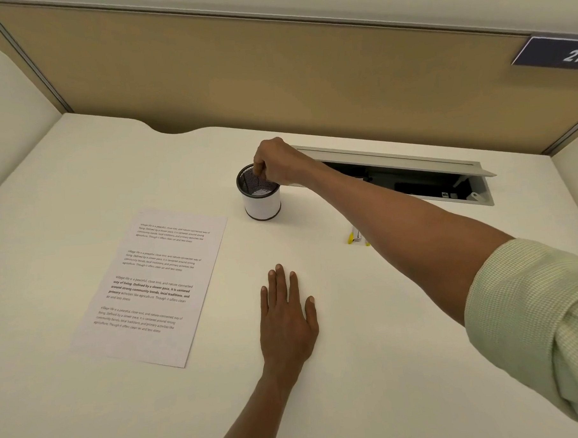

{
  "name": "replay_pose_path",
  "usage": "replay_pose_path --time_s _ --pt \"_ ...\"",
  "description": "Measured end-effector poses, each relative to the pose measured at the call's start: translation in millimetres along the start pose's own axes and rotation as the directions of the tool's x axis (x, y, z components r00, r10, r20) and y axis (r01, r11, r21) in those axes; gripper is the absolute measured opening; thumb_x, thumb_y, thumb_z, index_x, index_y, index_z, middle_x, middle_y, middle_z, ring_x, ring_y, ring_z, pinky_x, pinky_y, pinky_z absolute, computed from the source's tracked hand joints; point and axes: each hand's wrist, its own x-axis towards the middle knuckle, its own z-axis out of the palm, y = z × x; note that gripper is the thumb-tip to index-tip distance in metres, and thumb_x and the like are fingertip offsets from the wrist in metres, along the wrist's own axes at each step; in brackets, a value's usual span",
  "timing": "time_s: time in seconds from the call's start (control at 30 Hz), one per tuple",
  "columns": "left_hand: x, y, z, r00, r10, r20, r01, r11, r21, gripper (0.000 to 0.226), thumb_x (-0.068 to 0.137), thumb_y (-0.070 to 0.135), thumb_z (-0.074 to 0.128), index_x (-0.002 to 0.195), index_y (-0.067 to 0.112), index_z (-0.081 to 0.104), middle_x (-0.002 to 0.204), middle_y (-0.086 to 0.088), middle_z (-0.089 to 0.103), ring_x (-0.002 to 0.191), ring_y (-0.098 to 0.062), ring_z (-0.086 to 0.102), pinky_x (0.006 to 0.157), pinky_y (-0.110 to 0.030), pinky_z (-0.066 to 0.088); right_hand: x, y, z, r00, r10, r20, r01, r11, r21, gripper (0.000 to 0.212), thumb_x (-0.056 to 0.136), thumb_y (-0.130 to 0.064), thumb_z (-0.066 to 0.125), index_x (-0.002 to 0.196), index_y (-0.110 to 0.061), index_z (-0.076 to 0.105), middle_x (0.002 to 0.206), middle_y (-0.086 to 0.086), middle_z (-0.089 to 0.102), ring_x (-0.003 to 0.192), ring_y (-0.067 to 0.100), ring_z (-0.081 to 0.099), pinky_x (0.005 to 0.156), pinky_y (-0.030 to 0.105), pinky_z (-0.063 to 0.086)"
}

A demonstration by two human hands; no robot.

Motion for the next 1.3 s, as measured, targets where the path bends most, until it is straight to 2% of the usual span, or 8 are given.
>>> replay_pose_path --time_s 0.17,0.27,0.4,0.57,0.67,0.8,1.1,1.3 --pt "-0.7 -0.1 0.1 1.0 -0.002 0.009 0.002 1.0 0.004 0.061 0.103 0.043 0.032 0.157 0.013 0.031 0.168 -0.009 0.013 0.157 -0.021 0.005 0.127 -0.039 0.009 -4.3 -2.0 -1.3 0.997 -0.055 -0.059 0.052 0.997 -0.059 0.017 0.073 0.006 0.066 0.084 -0.005 0.074 0.089 0.008 0.07 0.085 0.024 0.065 0.068 0.028 0.051" --pt "-0.1 0.0 -0.7 1.0 -0.004 0.013 0.004 1.0 0.001 0.061 0.103 0.043 0.032 0.157 0.013 0.031 0.168 -0.009 0.013 0.157 -0.022 0.006 0.127 -0.039 0.011 -5.1 -1.5 6.4 0.988 -0.089 -0.127 0.076 0.992 -0.098 0.028 0.074 0.009 0.053 0.085 -0.007 0.074 0.092 0.008 0.073 0.089 0.026 0.065 0.075 0.034 0.053" --pt "-0.1 -0.9 -0.2 1.0 0.004 0.006 -0.004 1.0 0.002 0.06 0.103 0.042 0.035 0.156 0.011 0.034 0.168 -0.01 0.016 0.156 -0.023 0.009 0.126 -0.041 0.013 -15.2 2.0 14.2 0.974 -0.033 -0.226 0.036 0.999 0.01 0.03 0.082 -0.001 0.05 0.097 -0.01 0.075 0.102 0.004 0.074 0.098 0.025 0.065 0.083 0.036 0.052" --pt "-0.1 -2.0 -0.2 1.0 0.007 0.009 -0.007 1.0 -0.003 0.061 0.103 0.042 0.034 0.155 0.011 0.034 0.168 -0.01 0.016 0.156 -0.023 0.009 0.126 -0.042 0.015 -58.6 15.5 23.4 0.868 0.143 -0.476 -0.025 0.969 0.245 0.021 0.083 -0.004 0.052 0.081 -0.001 0.072 0.076 0.01 0.073 0.072 0.029 0.063 0.072 0.035 0.05" --pt "0.3 -2.1 -1.1 1.0 0.008 0.004 -0.008 1.0 -0.008 0.06 0.102 0.041 0.036 0.154 0.01 0.036 0.167 -0.011 0.018 0.156 -0.024 0.012 0.126 -0.043 0.017 -94.6 33.5 35.1 0.78 0.27 -0.564 -0.066 0.933 0.355 0.021 0.086 -0.005 0.053 0.084 0.002 0.073 0.075 0.013 0.072 0.07 0.026 0.064 0.069 0.035 0.053" --pt "-0.4 -1.6 -4.3 1.0 0.01 0.013 -0.01 1.0 0.001 0.061 0.102 0.042 0.035 0.154 0.009 0.037 0.167 -0.011 0.02 0.156 -0.025 0.013 0.126 -0.043 0.018 -151.6 61.6 51.6 0.7 0.39 -0.599 -0.151 0.9 0.409 0.02 0.09 -0.006 0.057 0.099 -0.006 0.075 0.089 0.007 0.075 0.083 0.018 0.067 0.079 0.025 0.053" --pt "0.5 -2.6 -6.1 0.999 0.01 0.031 -0.01 1.0 0.003 0.065 0.101 0.046 0.03 0.154 0.009 0.036 0.167 -0.011 0.018 0.156 -0.026 0.012 0.126 -0.045 0.016 -261.7 118.3 85.0 0.573 0.552 -0.605 -0.312 0.83 0.462 0.016 0.087 -0.003 0.06 0.093 -0.008 0.074 0.075 0.004 0.068 0.072 0.017 0.062 0.07 0.03 0.05" --pt "0.5 -0.3 -8.5 0.999 0.002 0.045 -0.002 1.0 0.007 0.067 0.1 0.047 0.03 0.154 0.009 0.035 0.167 -0.011 0.017 0.156 -0.026 0.011 0.126 -0.045 0.014 -329.5 136.6 106.6 0.523 0.621 -0.584 -0.371 0.782 0.5 0.016 0.087 -0.002 0.061 0.094 -0.008 0.074 0.079 0.001 0.069 0.073 0.009 0.06 0.072 0.008 0.041"
